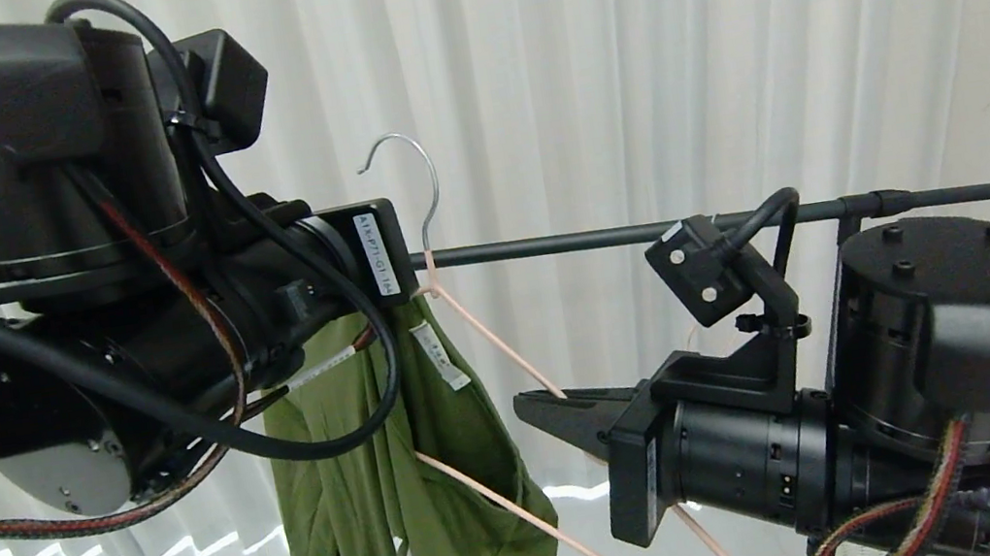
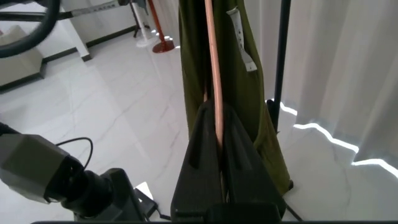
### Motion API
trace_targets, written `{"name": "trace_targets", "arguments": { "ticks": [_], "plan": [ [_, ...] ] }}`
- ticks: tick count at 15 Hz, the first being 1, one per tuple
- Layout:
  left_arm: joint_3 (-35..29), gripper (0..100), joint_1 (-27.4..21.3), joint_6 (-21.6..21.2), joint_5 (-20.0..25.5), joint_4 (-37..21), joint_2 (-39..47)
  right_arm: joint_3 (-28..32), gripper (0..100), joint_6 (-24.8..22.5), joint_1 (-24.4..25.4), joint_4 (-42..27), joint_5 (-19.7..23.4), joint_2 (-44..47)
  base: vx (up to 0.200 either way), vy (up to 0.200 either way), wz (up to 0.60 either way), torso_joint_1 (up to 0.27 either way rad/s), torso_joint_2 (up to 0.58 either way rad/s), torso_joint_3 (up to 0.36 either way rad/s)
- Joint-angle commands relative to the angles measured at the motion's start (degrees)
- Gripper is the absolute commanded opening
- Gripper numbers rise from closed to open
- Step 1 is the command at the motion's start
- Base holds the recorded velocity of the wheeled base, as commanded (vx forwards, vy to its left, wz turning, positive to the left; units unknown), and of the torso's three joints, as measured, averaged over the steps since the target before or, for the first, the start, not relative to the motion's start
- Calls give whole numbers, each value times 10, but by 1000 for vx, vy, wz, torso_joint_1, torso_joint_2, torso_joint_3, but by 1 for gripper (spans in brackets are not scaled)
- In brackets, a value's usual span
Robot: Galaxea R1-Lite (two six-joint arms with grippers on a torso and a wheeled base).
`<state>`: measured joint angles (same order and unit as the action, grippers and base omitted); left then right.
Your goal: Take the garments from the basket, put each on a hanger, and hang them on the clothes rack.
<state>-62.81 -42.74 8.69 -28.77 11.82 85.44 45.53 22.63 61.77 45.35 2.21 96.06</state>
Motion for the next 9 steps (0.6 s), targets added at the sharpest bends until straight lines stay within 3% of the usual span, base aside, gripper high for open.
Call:
{"name": "trace_targets", "arguments": {
  "ticks": [1, 7, 9],
  "plan": [
    [-4, 0, -15, 0, -1, 0, -5, 3, 0, 1, -1, 0, 2, 15, 0, 0, 0, 0, 0, 0],
    [33, 0, -48, 0, 7, 0, -27, 18, 0, 1, -9, 1, 1, 25, 0, 0, 0, 0, 0, 0],
    [51, 0, -49, -1, 32, 0, -47, 18, 0, 1, -9, 1, 1, 11, 0, 0, 0, 0, 0, 0]
  ]
}}
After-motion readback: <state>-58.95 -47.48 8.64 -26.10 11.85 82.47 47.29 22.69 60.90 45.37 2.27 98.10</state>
